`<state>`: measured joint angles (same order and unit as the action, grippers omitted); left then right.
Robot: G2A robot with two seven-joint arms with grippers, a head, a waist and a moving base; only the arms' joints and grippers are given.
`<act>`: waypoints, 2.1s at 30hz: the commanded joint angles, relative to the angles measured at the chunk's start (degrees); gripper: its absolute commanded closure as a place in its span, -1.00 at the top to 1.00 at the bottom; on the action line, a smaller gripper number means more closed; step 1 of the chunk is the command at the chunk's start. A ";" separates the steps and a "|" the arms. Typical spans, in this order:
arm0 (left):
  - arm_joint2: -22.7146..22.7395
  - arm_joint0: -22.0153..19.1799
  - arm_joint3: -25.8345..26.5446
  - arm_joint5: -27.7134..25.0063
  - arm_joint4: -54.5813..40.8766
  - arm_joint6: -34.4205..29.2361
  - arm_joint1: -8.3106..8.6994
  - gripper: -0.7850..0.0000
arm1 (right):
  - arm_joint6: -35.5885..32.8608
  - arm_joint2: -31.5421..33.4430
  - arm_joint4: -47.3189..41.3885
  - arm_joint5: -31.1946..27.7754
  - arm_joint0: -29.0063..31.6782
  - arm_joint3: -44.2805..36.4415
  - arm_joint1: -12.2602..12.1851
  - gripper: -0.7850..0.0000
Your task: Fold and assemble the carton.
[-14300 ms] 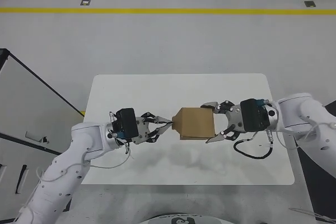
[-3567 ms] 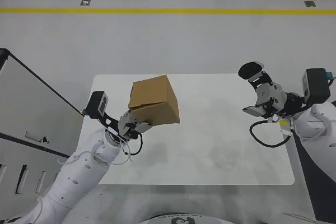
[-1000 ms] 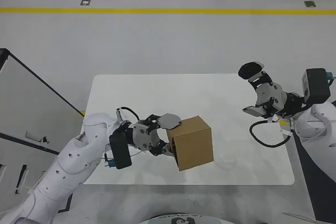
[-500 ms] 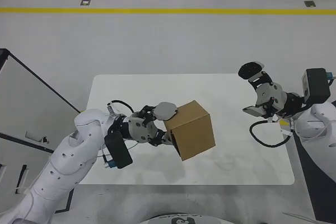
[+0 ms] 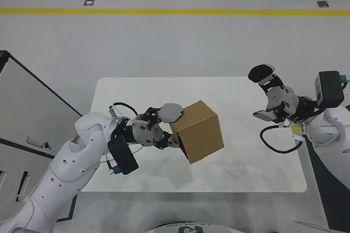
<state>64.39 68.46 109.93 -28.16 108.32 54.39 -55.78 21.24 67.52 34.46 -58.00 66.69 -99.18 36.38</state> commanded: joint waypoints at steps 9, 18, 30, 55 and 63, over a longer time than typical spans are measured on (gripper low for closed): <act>1.88 -2.30 -1.24 5.28 8.79 5.41 0.57 -1.00 | 0.00 0.00 0.00 0.00 0.00 0.00 0.00 1.00; 1.88 -4.31 -1.11 11.00 16.34 9.37 0.88 -1.00 | 0.00 0.00 0.00 0.00 0.00 0.00 0.00 1.00; 2.10 -4.92 -0.09 14.47 19.56 10.22 1.09 -1.00 | 0.00 0.00 0.00 0.00 0.00 0.00 0.00 1.00; 0.50 -9.40 3.05 25.58 24.37 13.97 0.52 -1.00 | 0.00 0.00 0.00 0.00 0.00 0.00 0.00 1.00; -0.57 -9.30 1.51 22.75 21.60 12.39 0.32 -1.00 | 0.00 0.00 0.00 0.00 0.00 0.00 0.00 1.00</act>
<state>64.04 59.01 111.86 -4.39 130.69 67.29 -55.44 21.24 67.52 34.46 -58.00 66.69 -99.18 36.38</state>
